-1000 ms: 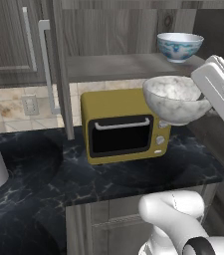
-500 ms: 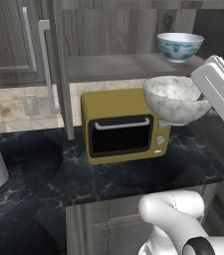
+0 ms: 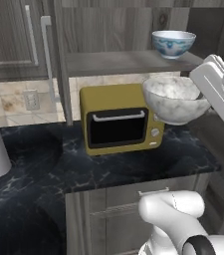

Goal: Move the bowls from the cabinet to the plates on the dining table.

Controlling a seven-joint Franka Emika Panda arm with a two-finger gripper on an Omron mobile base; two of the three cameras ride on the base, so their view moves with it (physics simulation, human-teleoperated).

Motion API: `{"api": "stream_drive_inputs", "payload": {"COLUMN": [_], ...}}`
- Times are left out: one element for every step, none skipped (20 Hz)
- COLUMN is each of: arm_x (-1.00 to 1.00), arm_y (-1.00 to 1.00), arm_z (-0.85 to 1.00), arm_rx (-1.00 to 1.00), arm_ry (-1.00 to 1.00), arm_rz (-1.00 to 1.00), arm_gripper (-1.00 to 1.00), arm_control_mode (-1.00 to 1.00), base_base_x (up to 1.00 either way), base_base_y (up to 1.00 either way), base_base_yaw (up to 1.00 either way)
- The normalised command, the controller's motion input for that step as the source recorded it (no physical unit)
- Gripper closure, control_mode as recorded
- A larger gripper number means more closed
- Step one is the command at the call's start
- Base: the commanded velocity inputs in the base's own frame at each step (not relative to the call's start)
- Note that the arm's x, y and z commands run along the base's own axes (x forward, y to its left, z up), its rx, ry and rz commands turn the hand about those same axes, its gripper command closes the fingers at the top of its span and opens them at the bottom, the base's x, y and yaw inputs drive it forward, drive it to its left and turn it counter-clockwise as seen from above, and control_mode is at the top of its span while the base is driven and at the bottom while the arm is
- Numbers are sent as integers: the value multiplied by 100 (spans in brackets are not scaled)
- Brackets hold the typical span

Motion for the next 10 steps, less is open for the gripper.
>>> {"api": "stream_drive_inputs", "payload": {"arm_x": [0,0,0,0,0,0,0,0,0,0], "arm_y": [0,0,0,0,0,0,0,0,0,0], "arm_z": [0,0,0,0,0,0,0,0,0,0], "arm_rx": [0,0,0,0,0,0,0,0,0,0], "arm_ry": [0,0,0,0,0,0,0,0,0,0], "arm_rz": [0,0,0,0,0,0,0,0,0,0], "arm_gripper": [100,100,100,100,100,100,100,100,100,100], "arm_control_mode": [100,100,100,100,100,100,100,100,100,100], "base_base_x": [-100,-100,-100,-99,-95,-79,-74,-72,-70,-61], "base_base_y": [1,0,0,0,0,0,0,1,0,0], "base_base_yaw": [0,0,0,0,0,5,9,12,15,19]}}
